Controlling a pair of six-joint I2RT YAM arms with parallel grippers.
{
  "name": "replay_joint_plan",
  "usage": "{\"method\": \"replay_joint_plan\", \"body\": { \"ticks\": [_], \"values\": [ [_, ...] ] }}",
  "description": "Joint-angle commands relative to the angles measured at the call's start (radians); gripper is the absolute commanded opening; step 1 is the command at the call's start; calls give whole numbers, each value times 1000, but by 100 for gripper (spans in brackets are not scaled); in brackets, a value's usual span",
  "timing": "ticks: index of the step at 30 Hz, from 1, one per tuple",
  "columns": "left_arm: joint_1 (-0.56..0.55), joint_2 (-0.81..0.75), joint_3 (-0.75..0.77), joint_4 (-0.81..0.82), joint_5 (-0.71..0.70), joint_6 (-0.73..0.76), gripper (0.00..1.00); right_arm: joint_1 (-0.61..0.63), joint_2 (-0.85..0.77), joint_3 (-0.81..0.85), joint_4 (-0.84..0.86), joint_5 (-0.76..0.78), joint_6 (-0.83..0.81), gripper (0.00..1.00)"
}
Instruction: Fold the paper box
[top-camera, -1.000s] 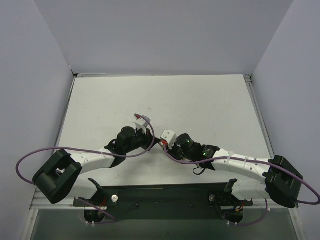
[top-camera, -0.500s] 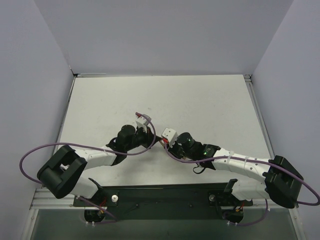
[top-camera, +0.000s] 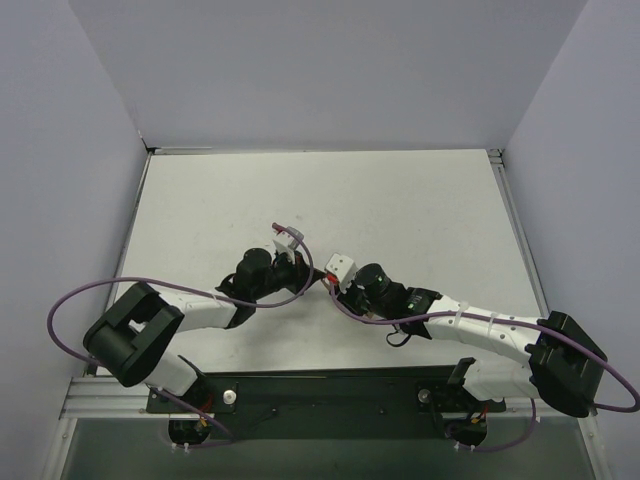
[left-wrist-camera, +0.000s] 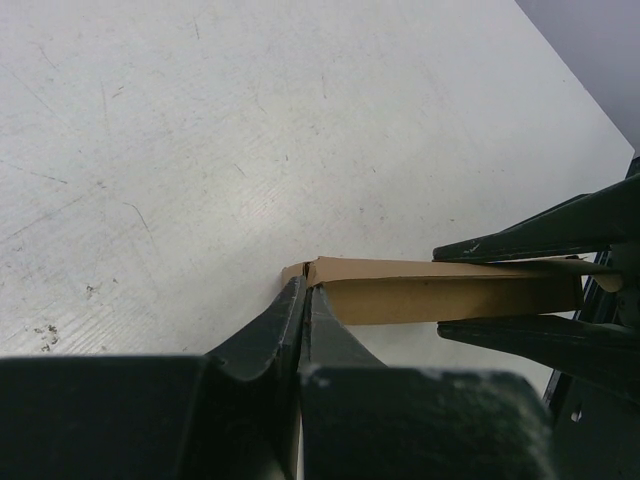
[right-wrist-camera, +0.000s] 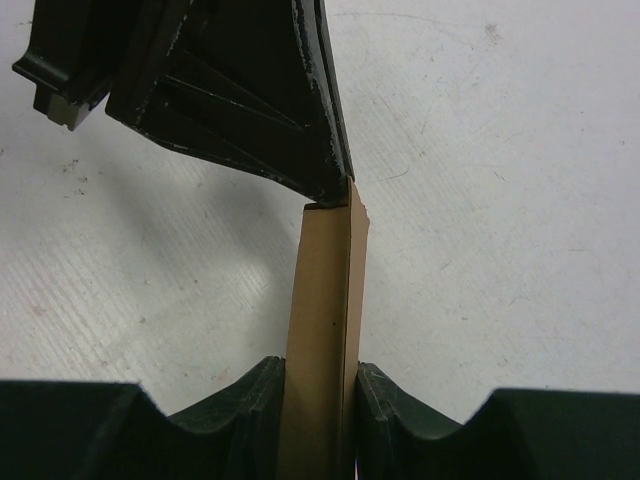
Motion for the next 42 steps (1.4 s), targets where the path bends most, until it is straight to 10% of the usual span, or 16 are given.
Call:
{"method": "replay_joint_plan", "body": {
  "ticks": [1,37,42],
  "values": [
    [37,83,-28,-203,-105,56,0,13,-9,-33,-68,-85,-12,16],
    [14,183,-77,-127,-85,-9,0,8,0,-34,-52,-75,4,16],
    [-1,91,-34,-279,-140,2,0,8,-20,-18,-66,-55,57,30]
  ]
}}
